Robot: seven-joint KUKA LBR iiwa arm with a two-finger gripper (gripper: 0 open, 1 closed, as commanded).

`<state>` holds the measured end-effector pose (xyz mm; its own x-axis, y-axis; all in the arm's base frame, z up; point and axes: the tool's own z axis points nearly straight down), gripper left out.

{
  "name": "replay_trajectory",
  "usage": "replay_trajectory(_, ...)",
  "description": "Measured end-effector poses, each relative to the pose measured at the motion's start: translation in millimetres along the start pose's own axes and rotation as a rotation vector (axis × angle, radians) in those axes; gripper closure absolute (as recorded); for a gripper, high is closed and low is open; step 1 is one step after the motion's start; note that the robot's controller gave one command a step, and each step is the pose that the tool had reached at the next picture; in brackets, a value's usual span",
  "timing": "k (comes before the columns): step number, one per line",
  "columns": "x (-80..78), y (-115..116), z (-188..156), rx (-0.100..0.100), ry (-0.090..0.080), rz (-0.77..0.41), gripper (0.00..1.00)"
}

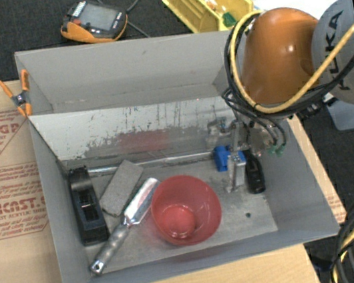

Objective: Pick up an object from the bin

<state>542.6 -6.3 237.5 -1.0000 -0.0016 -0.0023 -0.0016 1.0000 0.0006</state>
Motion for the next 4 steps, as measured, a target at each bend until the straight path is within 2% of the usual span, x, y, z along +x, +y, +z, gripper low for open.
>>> replay_trajectory(1,-35.9,72,130,0.0,-0.005,-0.139,0.0)
replay_trajectory(2,-26.7,96,78,0.0,-0.013,0.045,0.0)
replay_trajectory(3,15.9,70,139,-0.001,0.003,-0.331,0.0)
replay_trajectory(4,-5.5,60,167,-0.002,-0.025,-0.097,0.0)
